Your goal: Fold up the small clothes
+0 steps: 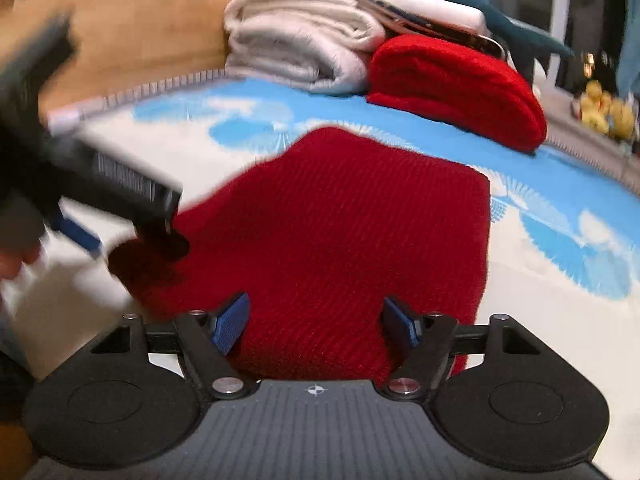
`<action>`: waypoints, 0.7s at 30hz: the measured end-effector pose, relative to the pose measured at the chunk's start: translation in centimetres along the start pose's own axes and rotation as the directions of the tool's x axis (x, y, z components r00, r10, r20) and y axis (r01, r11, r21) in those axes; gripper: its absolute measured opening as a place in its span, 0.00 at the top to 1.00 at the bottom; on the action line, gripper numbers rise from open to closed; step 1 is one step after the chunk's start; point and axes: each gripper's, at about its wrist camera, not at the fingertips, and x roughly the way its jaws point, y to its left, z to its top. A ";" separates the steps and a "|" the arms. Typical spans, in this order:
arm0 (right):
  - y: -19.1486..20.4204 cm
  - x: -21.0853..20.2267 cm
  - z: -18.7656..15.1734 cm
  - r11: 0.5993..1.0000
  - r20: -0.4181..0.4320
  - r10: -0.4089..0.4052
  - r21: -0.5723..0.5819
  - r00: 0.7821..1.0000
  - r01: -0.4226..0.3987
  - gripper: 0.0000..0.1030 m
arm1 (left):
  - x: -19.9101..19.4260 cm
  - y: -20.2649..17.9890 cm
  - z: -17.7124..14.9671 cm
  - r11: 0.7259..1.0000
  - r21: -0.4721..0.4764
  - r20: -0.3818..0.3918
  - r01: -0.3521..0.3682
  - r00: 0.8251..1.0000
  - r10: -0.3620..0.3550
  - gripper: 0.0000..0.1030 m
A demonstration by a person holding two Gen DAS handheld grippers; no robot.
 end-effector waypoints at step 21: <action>-9.7 1.7 4.6 0.959 0.028 -0.056 0.280 0.998 0.046 0.18 | -1.5 0.5 0.0 0.992 -0.009 0.037 0.124 0.992 -0.124 0.00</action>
